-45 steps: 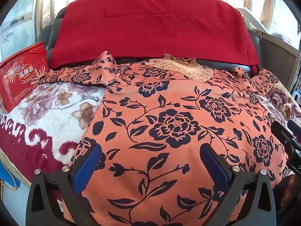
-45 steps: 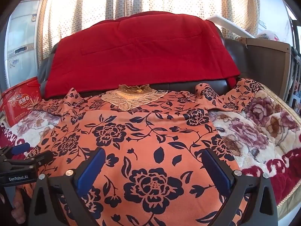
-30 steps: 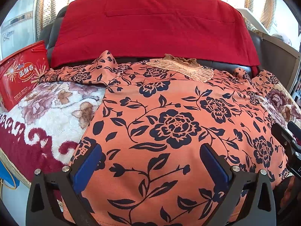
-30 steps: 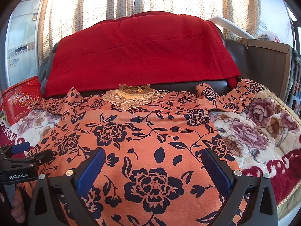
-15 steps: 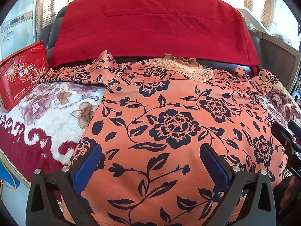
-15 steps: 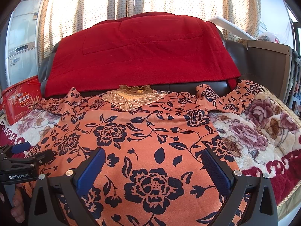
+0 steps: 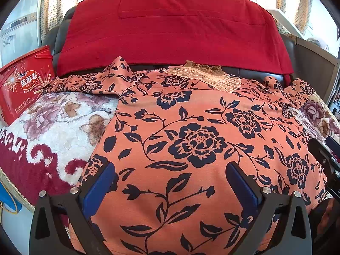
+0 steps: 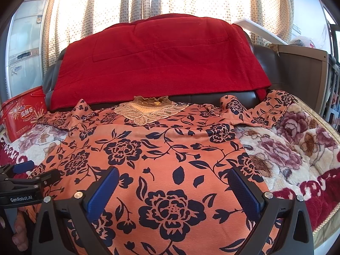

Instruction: Fold small clothes

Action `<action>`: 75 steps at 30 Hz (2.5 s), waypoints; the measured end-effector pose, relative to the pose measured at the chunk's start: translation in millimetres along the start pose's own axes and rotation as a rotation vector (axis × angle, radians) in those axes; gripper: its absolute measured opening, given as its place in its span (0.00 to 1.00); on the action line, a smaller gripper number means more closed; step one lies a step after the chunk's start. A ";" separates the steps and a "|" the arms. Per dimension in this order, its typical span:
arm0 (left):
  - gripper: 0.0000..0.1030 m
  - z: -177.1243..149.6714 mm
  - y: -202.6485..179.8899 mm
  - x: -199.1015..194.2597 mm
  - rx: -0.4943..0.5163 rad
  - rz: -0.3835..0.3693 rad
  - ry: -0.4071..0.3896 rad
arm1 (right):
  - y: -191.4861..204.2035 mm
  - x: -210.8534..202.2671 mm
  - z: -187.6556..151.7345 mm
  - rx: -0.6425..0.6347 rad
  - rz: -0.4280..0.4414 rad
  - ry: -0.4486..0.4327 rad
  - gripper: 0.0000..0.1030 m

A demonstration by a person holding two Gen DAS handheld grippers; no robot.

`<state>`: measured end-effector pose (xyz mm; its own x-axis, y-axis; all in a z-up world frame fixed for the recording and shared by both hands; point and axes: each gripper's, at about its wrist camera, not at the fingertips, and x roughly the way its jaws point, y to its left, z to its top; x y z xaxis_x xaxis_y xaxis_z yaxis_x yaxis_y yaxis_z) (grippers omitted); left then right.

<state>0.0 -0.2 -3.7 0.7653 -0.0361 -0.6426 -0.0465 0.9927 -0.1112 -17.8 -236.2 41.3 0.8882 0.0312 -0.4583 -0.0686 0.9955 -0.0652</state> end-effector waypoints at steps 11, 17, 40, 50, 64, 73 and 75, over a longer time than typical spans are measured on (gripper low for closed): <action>1.00 2.7 22.5 -5.7 -0.016 0.067 -0.081 | -27.2 -9.6 17.5 0.125 0.145 -0.020 1.00; 1.00 8.6 66.1 1.1 -0.210 0.053 -0.025 | -146.3 3.5 72.8 0.410 0.233 -0.096 1.00; 1.00 16.8 87.8 47.3 -0.286 0.100 0.088 | -464.2 232.1 197.6 0.715 -0.212 0.132 0.24; 1.00 18.5 100.4 29.1 -0.345 0.045 0.033 | -307.8 185.0 297.6 0.349 0.028 -0.025 0.06; 1.00 15.7 116.5 6.3 -0.355 0.029 -0.012 | -46.2 230.7 161.5 0.225 0.414 0.269 0.95; 1.00 73.2 89.8 3.6 -0.418 -0.322 0.048 | -100.5 142.0 128.8 0.265 0.458 0.104 0.95; 1.00 105.2 73.6 18.2 -0.445 -0.458 0.062 | -107.2 142.6 112.2 0.271 0.466 0.090 0.95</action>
<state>78.1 84.4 56.2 0.7331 -0.4652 -0.4962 0.0045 0.7329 -0.6803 167.1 -328.5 82.4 0.7487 0.4784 -0.4589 -0.3153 0.8659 0.3884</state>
